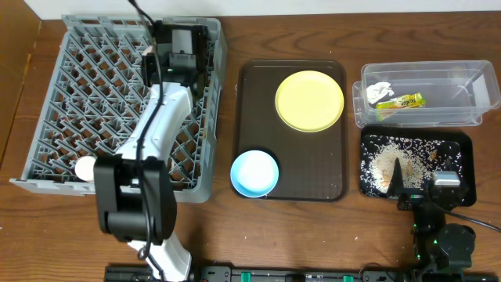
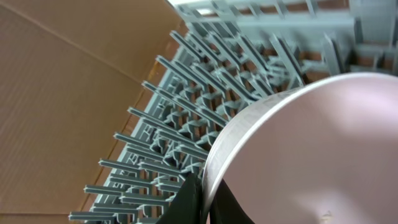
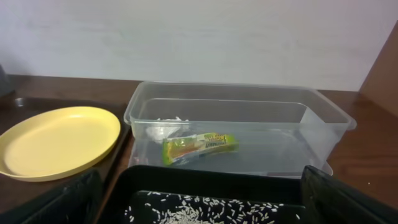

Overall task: Sort waste into correct bins and load items into the dishwasher
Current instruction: 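Carry the pink bowl to the back of the dish rack, then lower the pink bowl upright into the rack slots and release, then move the left gripper to the blue bowl on the brown tray, then grasp the blue bowl rim and lift it with the left gripper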

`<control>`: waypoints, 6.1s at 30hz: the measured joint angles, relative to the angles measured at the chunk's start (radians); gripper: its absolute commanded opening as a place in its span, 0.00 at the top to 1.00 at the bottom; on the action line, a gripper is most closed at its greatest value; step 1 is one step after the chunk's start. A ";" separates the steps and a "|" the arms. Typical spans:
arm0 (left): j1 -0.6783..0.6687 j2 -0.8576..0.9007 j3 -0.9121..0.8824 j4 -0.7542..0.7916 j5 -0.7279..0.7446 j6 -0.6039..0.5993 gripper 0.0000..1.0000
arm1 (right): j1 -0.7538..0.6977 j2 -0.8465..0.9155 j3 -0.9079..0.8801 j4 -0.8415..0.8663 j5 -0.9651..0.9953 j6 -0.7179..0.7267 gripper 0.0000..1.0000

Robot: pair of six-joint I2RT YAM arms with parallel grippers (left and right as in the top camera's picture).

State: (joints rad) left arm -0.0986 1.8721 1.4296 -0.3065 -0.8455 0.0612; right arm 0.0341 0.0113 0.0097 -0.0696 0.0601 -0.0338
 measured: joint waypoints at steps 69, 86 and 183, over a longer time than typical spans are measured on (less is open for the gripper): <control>-0.144 0.150 0.000 0.253 -0.396 0.370 0.92 | 0.000 0.000 0.000 0.000 0.000 0.000 0.01; -0.145 0.153 0.000 0.270 -0.415 0.446 0.92 | 0.000 0.000 0.000 0.000 0.000 0.000 0.01; -0.457 -0.209 -0.483 -0.157 1.205 -0.476 0.57 | 0.000 0.001 0.000 0.000 0.000 0.000 0.01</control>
State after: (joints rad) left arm -0.5560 1.6634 0.9463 -0.4637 0.3592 -0.4149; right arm 0.0341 0.0120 0.0097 -0.0696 0.0601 -0.0338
